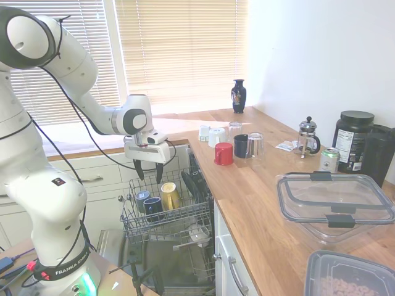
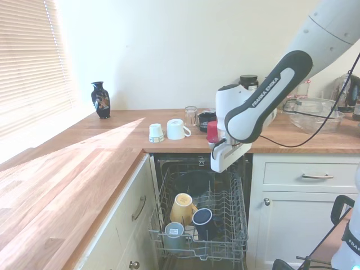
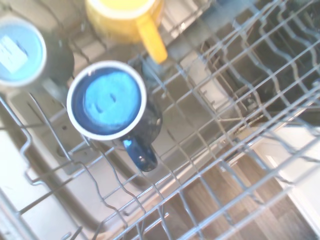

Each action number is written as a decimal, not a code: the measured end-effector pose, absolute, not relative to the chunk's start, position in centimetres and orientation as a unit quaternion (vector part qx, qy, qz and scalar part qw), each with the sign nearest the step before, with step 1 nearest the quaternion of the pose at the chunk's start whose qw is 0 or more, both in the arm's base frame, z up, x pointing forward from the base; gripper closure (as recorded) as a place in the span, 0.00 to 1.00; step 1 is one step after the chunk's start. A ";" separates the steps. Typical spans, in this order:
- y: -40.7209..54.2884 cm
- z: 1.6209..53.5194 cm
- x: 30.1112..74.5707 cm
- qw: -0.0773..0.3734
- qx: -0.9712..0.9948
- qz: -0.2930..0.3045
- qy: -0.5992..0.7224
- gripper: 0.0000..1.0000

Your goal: Move a mug from dishwasher to table

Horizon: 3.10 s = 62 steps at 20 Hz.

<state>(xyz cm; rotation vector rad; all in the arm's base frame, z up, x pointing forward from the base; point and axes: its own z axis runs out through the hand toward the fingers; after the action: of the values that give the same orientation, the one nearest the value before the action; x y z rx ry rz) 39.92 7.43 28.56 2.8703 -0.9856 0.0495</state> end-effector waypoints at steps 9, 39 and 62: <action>13.6 22.3 41.3 0.136 0.957 -0.010 -0.257 0.00; 14.8 7.4 43.9 0.179 0.962 -0.081 -0.187 0.00; 15.2 8.1 47.2 0.176 0.956 -0.095 -0.214 1.00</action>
<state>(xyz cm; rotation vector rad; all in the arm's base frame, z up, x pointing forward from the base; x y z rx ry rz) 47.20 15.20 8.14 2.7071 -0.6073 -0.2692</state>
